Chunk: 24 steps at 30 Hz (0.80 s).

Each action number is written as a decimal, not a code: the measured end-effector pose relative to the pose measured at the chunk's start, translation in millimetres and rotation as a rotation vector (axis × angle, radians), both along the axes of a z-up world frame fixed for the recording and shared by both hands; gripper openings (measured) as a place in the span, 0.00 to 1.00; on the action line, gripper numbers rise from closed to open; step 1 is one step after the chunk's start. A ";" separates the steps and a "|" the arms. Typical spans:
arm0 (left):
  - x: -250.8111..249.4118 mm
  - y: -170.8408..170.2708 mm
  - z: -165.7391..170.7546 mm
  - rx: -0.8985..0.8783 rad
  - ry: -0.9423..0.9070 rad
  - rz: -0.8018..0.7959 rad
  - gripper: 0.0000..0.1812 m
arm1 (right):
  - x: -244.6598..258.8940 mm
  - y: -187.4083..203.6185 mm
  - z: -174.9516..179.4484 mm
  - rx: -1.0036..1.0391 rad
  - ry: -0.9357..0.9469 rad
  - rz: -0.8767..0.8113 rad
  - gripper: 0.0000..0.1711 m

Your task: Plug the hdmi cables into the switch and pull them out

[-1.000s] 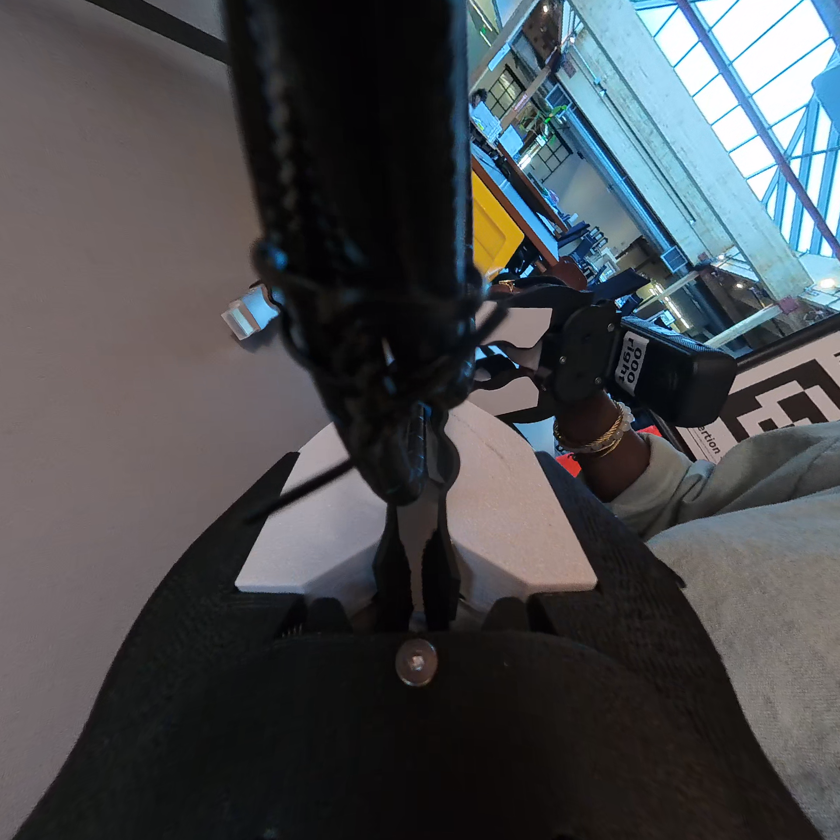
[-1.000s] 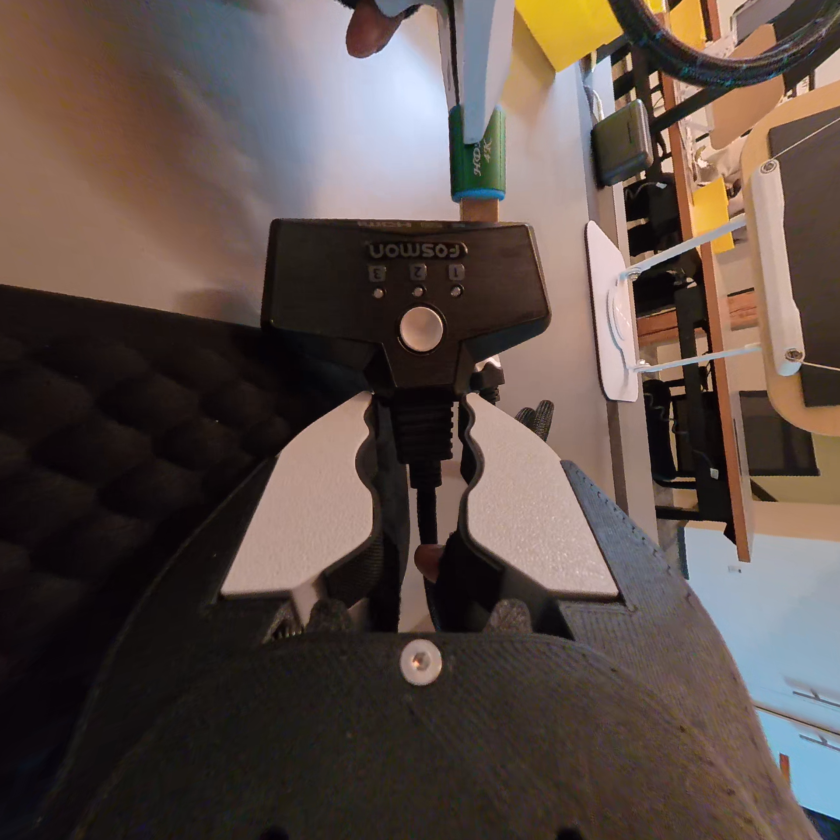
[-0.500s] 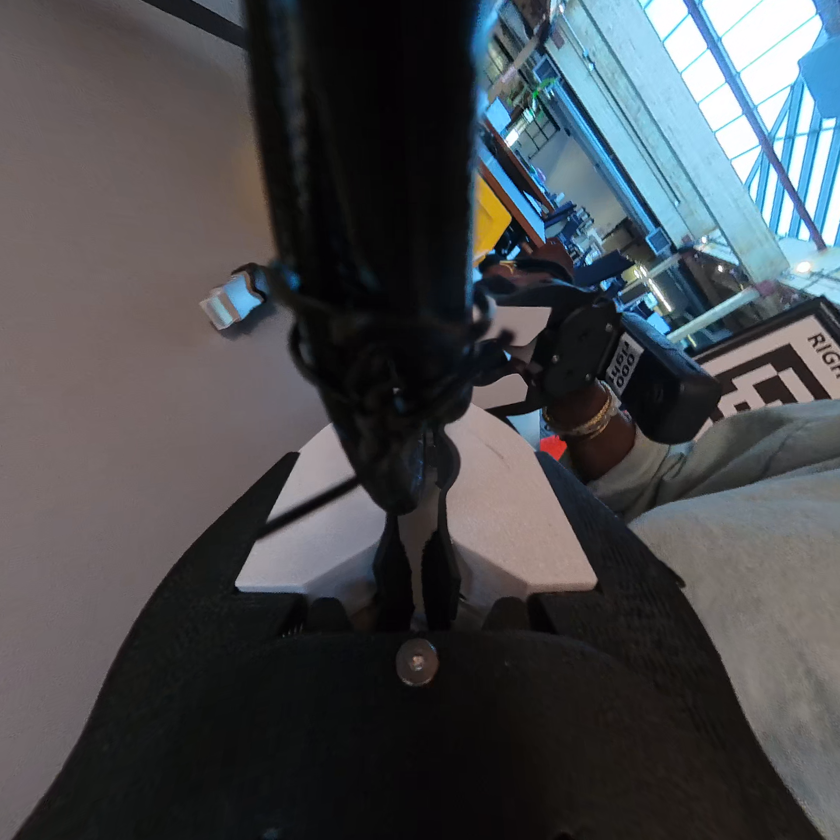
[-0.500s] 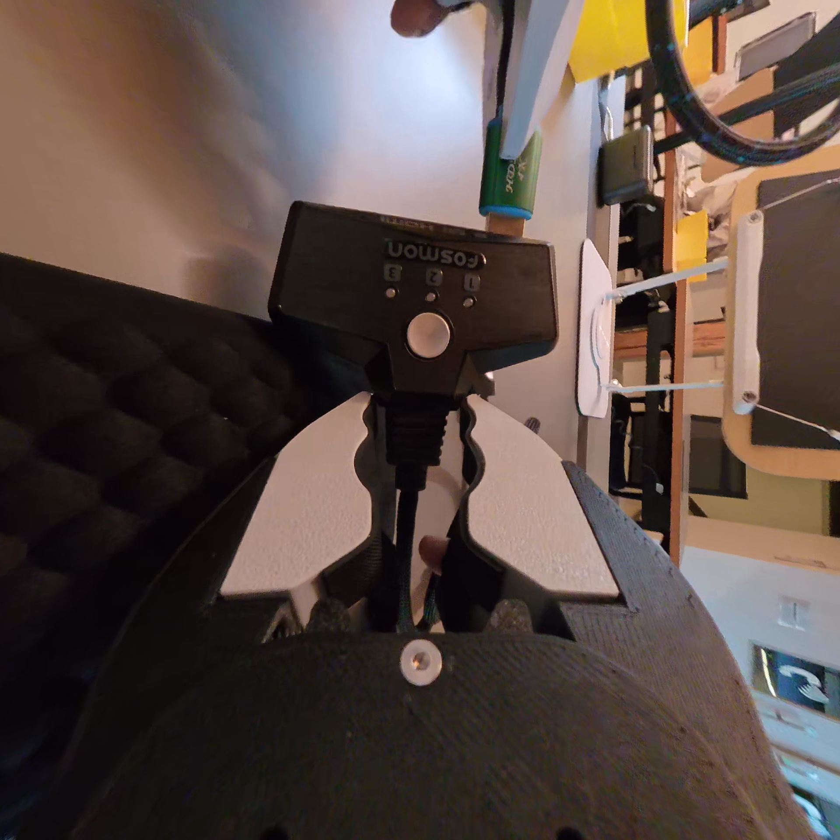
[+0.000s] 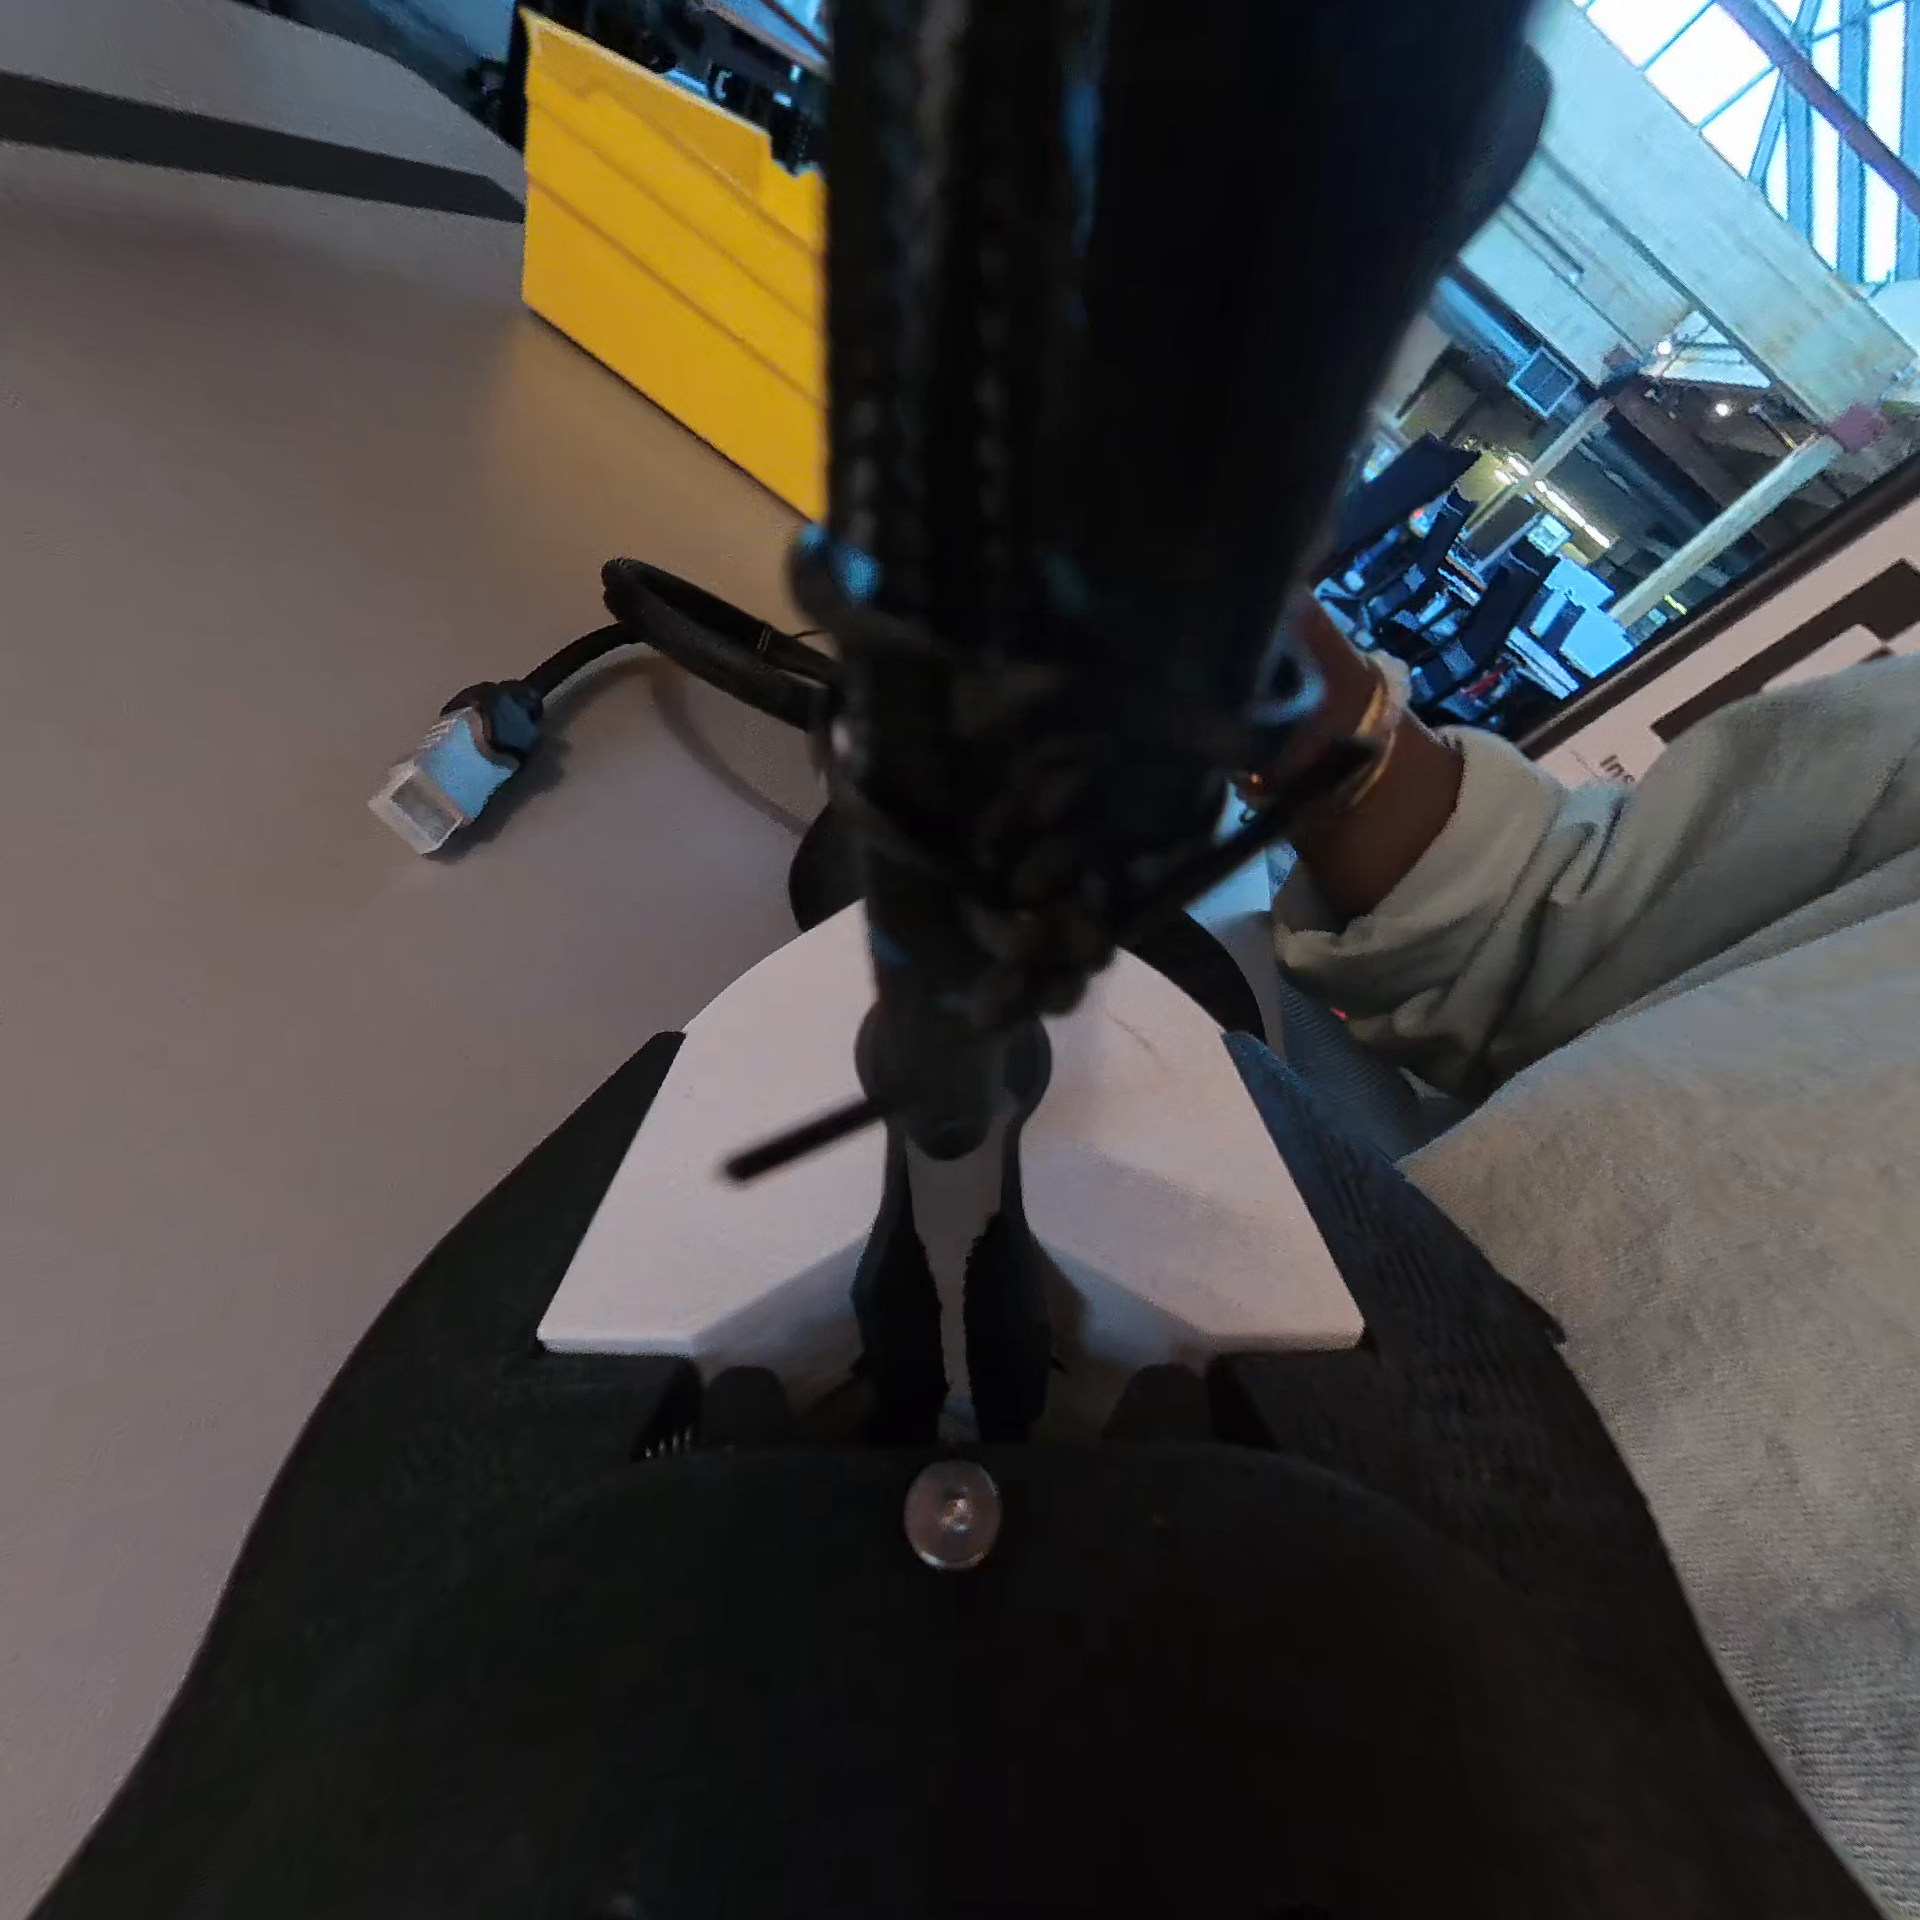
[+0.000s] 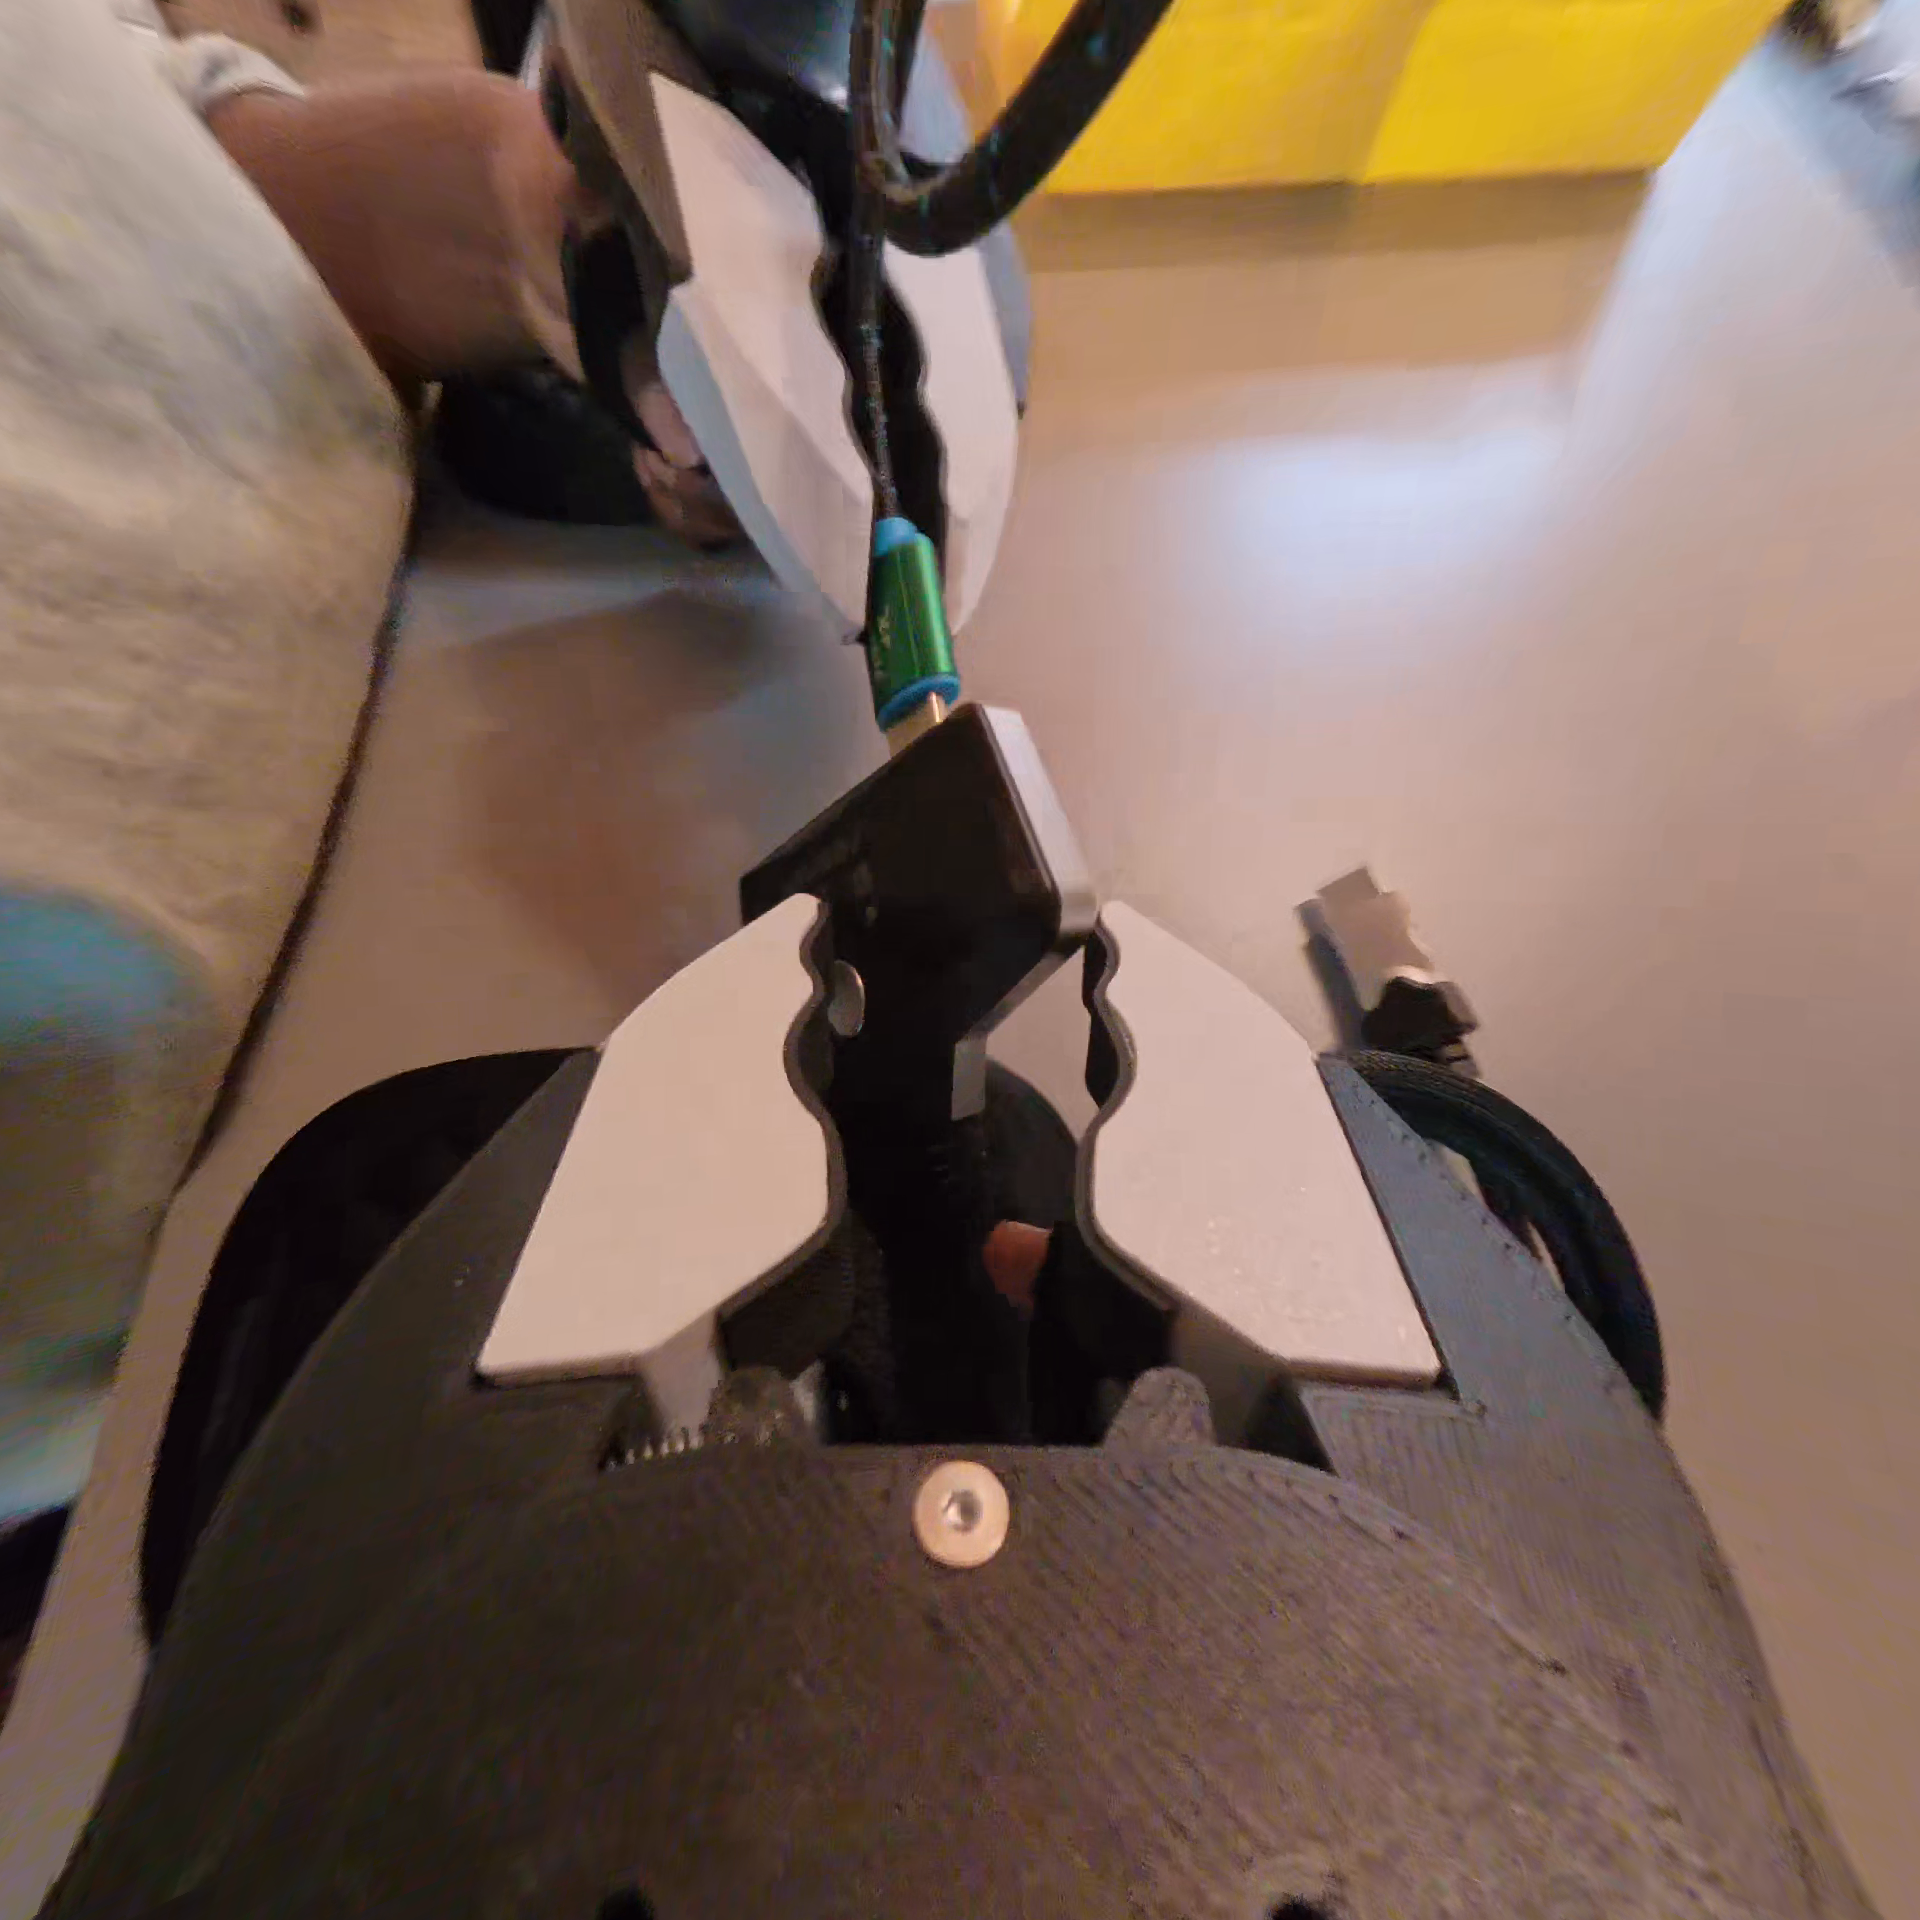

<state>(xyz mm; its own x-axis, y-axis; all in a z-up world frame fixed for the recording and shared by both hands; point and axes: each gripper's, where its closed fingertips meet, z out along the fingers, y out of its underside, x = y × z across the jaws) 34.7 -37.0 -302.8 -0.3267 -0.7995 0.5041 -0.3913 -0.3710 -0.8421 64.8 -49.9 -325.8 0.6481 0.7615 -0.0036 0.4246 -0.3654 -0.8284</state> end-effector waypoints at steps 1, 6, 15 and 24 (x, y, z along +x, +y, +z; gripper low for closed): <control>-0.7 -1.1 0.8 0.012 -0.009 -0.002 0.07 | -1.6 -1.2 -0.2 -0.033 0.012 0.031 0.26; -6.2 -8.8 1.4 0.095 -0.056 -0.013 0.07 | -15.0 -9.0 2.4 -0.127 0.105 0.135 0.15; -14.5 -21.2 4.0 0.430 -0.148 -0.043 0.07 | -28.9 -16.2 1.8 -0.078 -0.093 0.132 0.12; -16.7 -26.2 22.3 0.518 -0.236 -0.035 0.07 | -35.6 -13.6 18.0 0.029 -0.159 0.108 0.12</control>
<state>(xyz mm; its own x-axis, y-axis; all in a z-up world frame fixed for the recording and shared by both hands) 18.0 -63.2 -280.5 -0.4134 -0.9096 -0.0409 -0.1751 0.1235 -0.9768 29.1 -63.5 -307.7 0.5534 0.8248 0.1156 0.5867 -0.2875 -0.7571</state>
